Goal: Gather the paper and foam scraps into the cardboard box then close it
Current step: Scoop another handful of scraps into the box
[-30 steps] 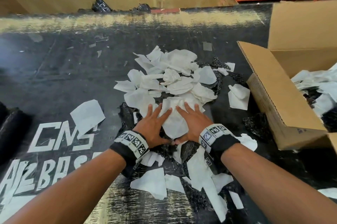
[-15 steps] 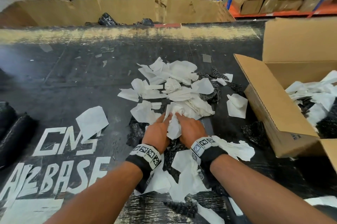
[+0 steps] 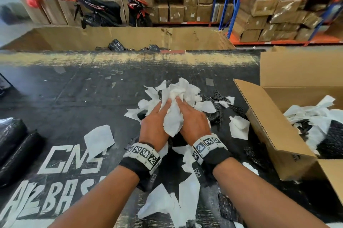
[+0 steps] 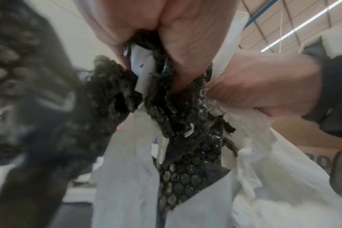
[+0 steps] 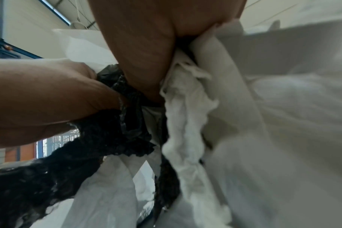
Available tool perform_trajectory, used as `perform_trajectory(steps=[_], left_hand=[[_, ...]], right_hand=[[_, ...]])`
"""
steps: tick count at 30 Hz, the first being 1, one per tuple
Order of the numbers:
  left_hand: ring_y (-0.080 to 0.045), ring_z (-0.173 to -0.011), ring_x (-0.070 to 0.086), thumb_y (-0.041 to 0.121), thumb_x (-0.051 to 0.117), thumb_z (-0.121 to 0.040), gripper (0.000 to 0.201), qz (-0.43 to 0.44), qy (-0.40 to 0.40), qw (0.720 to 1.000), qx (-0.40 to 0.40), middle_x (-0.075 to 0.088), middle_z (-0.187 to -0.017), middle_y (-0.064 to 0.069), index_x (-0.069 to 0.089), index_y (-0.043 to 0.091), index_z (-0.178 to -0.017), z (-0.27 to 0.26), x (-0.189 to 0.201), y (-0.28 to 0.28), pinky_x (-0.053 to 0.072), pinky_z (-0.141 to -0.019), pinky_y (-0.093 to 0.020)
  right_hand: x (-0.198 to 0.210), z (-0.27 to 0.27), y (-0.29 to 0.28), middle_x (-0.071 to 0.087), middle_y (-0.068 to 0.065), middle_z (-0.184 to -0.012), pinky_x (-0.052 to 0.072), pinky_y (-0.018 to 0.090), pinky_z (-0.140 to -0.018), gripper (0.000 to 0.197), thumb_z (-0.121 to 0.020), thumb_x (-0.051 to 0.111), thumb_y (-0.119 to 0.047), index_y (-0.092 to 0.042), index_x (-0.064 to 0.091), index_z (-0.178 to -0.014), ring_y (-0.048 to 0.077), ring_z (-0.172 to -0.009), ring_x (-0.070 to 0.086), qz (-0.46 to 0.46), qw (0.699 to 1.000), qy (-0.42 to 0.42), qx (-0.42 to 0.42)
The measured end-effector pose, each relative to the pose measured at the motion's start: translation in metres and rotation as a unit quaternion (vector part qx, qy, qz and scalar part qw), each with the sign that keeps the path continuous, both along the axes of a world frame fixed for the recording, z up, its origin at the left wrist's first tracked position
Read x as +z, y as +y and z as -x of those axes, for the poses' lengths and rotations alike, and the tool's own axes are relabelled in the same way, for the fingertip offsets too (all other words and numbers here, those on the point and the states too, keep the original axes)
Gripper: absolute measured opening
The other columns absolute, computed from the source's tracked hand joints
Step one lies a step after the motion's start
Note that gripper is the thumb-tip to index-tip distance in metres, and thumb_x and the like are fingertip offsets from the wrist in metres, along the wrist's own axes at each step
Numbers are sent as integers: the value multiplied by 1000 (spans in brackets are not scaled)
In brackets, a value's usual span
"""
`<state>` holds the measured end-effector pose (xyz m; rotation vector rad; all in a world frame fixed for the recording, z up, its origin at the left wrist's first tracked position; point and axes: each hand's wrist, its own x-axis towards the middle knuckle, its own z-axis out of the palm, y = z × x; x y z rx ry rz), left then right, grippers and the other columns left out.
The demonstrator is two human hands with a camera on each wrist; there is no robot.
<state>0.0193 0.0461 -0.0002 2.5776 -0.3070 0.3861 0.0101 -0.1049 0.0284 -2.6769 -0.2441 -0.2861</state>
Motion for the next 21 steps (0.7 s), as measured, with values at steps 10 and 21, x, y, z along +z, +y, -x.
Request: perform_trajectory(steps=[10, 21], left_hand=[[-19, -124, 61, 28, 82, -83, 80, 74, -91, 993, 26, 53, -150, -2, 43, 32, -153, 16, 53, 15, 38, -101, -20], [-21, -127, 60, 31, 79, -85, 77, 31, -151, 982, 108, 54, -149, -4, 42, 32, -153, 82, 109, -9, 47, -106, -32]], right_hand=[[47, 4, 16, 53, -1, -145, 53, 46, -89, 67, -97, 53, -11, -32, 28, -155, 34, -106, 64, -68, 995, -56, 38], [92, 47, -3, 64, 8, -128, 56, 46, -83, 68, -93, 58, -6, -30, 36, -152, 37, -98, 66, -126, 979, -121, 102]])
